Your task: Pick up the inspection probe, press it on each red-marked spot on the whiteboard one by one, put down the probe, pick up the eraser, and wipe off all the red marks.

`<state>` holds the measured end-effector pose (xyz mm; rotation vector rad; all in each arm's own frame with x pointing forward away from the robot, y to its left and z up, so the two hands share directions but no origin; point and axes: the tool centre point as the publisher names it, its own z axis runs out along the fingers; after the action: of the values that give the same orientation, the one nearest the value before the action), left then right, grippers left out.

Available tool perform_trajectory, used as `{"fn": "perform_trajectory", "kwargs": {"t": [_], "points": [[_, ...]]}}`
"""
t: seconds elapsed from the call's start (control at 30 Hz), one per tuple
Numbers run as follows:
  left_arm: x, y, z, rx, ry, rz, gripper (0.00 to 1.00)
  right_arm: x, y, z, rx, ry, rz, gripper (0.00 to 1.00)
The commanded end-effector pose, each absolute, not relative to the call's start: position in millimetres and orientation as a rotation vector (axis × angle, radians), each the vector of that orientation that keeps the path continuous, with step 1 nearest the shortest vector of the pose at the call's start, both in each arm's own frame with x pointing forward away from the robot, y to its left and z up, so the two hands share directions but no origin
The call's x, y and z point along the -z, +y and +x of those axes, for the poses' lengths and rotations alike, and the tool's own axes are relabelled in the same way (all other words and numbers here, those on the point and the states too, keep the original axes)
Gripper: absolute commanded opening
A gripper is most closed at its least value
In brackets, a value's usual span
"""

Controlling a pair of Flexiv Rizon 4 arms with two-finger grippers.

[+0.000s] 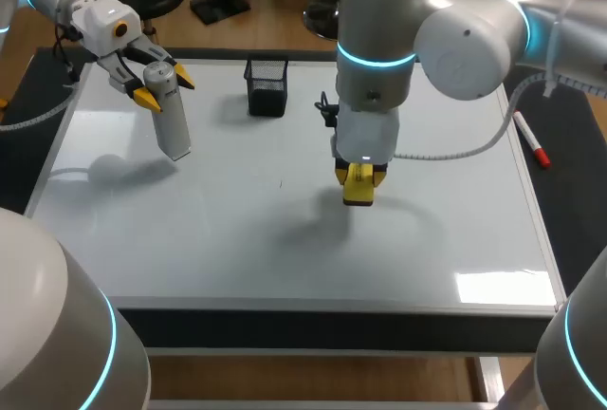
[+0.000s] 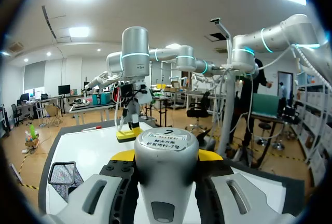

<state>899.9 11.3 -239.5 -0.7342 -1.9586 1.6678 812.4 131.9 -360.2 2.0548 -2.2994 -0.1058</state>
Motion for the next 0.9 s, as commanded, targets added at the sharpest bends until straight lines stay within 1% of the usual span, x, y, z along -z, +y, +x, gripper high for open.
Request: {"fn": "perform_trajectory", "kwargs": {"t": [0.03,0.6,0.9], "points": [[239,13,902,-1.665,-1.954,-0.74,0.0,359,129,812,0.105,-2.299,2.06,0.0],[239,13,902,-1.665,-1.954,-0.74,0.0,363,129,810,0.116,-2.29,2.052,0.0],[239,13,902,-1.665,-1.954,-0.74,0.0,367,125,846,0.123,-2.246,2.091,0.0]]}}
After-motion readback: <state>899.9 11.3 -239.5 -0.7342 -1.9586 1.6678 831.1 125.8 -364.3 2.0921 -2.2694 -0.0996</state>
